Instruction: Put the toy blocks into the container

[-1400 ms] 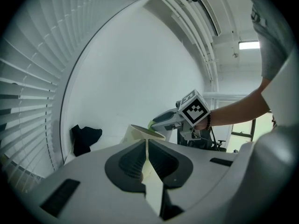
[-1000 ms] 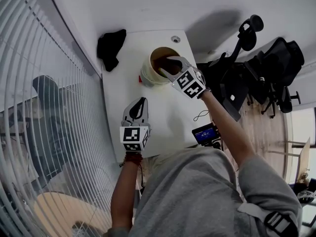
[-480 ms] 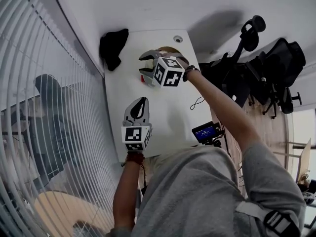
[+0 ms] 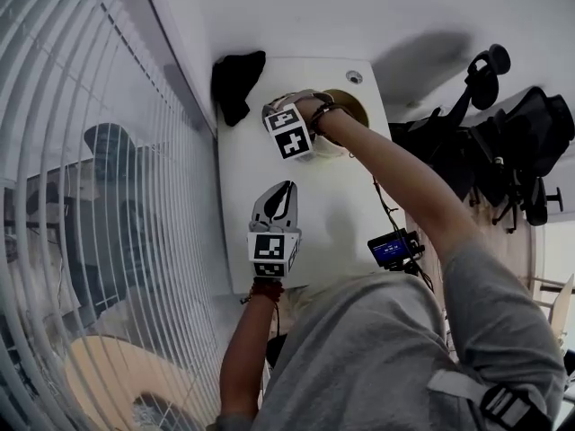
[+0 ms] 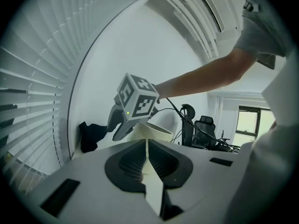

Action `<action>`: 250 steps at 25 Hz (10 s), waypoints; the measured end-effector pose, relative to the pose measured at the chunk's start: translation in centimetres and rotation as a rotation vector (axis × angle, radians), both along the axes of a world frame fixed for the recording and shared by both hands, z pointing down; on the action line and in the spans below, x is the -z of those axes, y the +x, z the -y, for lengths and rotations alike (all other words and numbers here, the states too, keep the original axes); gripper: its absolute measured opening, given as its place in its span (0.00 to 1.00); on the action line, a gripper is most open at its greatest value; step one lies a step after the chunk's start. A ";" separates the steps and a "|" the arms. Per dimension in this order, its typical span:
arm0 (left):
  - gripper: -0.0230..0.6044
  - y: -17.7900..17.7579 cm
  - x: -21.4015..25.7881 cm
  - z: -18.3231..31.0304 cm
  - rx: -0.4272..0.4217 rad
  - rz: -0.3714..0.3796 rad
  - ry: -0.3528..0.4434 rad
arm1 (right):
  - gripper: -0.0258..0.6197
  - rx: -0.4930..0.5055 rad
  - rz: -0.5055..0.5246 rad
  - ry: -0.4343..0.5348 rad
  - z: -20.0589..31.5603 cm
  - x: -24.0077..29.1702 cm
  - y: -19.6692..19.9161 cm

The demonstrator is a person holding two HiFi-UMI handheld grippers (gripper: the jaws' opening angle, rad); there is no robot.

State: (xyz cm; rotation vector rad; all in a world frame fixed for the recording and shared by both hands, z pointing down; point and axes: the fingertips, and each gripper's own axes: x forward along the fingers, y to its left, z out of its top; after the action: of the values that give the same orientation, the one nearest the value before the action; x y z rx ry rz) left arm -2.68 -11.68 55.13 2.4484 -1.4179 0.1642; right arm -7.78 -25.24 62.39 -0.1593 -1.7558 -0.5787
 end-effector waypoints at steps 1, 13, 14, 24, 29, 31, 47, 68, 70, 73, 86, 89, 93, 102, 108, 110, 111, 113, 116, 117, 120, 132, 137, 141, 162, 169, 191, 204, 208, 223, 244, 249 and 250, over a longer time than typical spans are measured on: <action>0.08 -0.1 -0.1 0.0 0.001 0.001 -0.001 | 0.29 0.000 -0.035 -0.023 0.0 -0.8 -0.2; 0.08 -0.9 -3.9 1.0 0.003 0.014 0.005 | 0.31 0.084 -0.551 -0.080 0.6 -12.0 2.7; 0.08 -1.1 -4.1 1.1 0.007 0.010 0.004 | 0.31 0.092 -0.584 -0.080 0.7 -12.9 3.1; 0.08 -0.9 -3.2 0.9 0.009 0.015 -0.006 | 0.37 0.080 -0.768 -0.068 1.1 -15.9 5.0; 0.08 -1.1 -3.5 0.7 0.013 0.016 -0.014 | 0.36 0.051 -0.803 -0.082 1.0 -17.3 5.1; 0.08 -1.1 -3.6 0.6 0.015 0.013 -0.016 | 0.25 0.067 -0.819 -0.072 0.6 -17.7 5.5; 0.08 0.9 -4.2 0.5 -0.039 0.026 -0.025 | 0.06 0.048 -0.499 -0.115 -1.6 -13.5 1.1; 0.08 0.4 -2.8 -1.0 -0.049 0.046 -0.018 | 0.05 -0.137 -0.084 -0.182 -7.6 -0.6 1.7; 0.08 0.5 -2.6 -0.6 -0.046 0.048 -0.009 | 0.05 -0.172 -0.051 -0.190 -7.5 0.5 2.2; 0.08 0.9 -1.3 -0.5 -0.053 0.077 0.033 | 0.05 -0.216 0.007 -0.198 -8.0 2.7 2.9; 0.08 4.3 2.6 -0.2 -0.113 0.079 0.115 | 0.05 -0.396 0.187 -0.119 -8.5 9.8 9.6; 0.08 4.0 2.2 0.1 -0.115 0.082 0.111 | 0.05 -0.445 0.237 -0.096 -7.9 10.4 10.9; 0.08 2.9 1.7 0.5 -0.097 0.097 0.104 | 0.05 -0.498 0.307 -0.082 -7.2 11.5 12.3; 0.08 -3.2 -0.5 1.2 0.056 0.109 0.051 | 0.10 -0.566 0.593 -0.148 -8.3 7.8 4.7; 0.22 -4.4 -3.1 3.1 0.114 0.192 0.010 | 0.19 -0.675 0.744 -0.097 -8.8 8.6 7.2; 0.28 -4.2 -3.7 4.1 0.126 0.208 -0.003 | 0.18 -0.714 0.775 -0.083 -9.1 9.5 9.0; 0.31 -4.1 -4.2 4.6 0.128 0.214 -0.010 | 0.18 -0.729 0.783 -0.077 -9.4 9.8 9.8; 0.33 -3.9 -5.2 5.4 0.132 0.223 -0.025 | 0.18 -0.754 0.797 -0.073 -9.9 9.9 10.9; 0.38 -3.3 -7.8 6.5 0.116 0.252 -0.064 | 0.18 -0.796 0.823 -0.073 -10.5 10.2 12.2; 0.38 -3.0 -9.0 6.8 0.104 0.270 -0.086 | 0.18 -0.808 0.833 -0.066 -10.6 10.4 12.6; 0.40 -3.1 -12.3 7.9 0.091 0.307 -0.159 | 0.18 -0.833 0.855 -0.048 -11.0 11.3 13.5; 0.50 -4.1 -18.5 10.6 0.044 0.330 -0.365 | 0.18 -0.907 0.914 -0.029 -12.3 13.3 15.3; 0.51 -2.7 -18.9 11.8 0.023 0.318 -0.388 | 0.18 -0.917 0.918 -0.024 -12.1 13.7 15.3; 0.51 -2.6 -19.1 12.9 0.057 0.306 -0.383 | 0.18 -0.923 0.912 -0.026 -12.3 13.3 15.6; 0.53 -3.6 -20.4 13.3 -0.085 0.488 -0.341 | 0.18 -0.925 0.880 -0.058 -12.8 12.4 15.8; 0.47 -3.2 -20.8 13.9 -0.112 0.497 -0.355 | 0.18 -0.916 0.874 -0.064 -13.1 11.5 15.9; 0.46 -3.8 -13.6 9.3 0.107 0.213 -0.240 | 0.18 -1.050 0.921 0.003 -9.9 12.7 22.0; 0.46 -3.3 0.6 9.0 0.170 0.046 0.031 | 0.18 -1.116 0.970 0.056 -9.1 13.7 25.1; 0.46 -1.7 4.3 9.5 0.130 0.032 0.095 | 0.18 -1.127 0.984 0.065 -9.4 13.7 25.3; 0.46 6.9 3.9 13.0 -0.055 0.104 0.047 | 0.18 -1.172 1.005 0.060 -10.1 13.8 26.6; 0.45 7.7 7.2 9.0 -0.080 0.076 0.128 | 0.08 -1.074 1.169 0.194 -9.5 18.4 25.4; 0.26 9.2 8.2 7.7 -0.077 0.067 0.163 | 0.06 -0.962 1.201 0.359 -9.9 21.2 24.0; 0.15 9.2 8.2 7.5 -0.073 0.071 0.170 | 0.06 -0.947 1.204 0.377 -10.0 21.4 23.8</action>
State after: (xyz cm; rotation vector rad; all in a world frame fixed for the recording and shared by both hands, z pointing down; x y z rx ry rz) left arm 6.54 -19.18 46.90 2.6590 -1.4258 0.1529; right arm 16.00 -15.25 40.96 1.4848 -2.4551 -0.2501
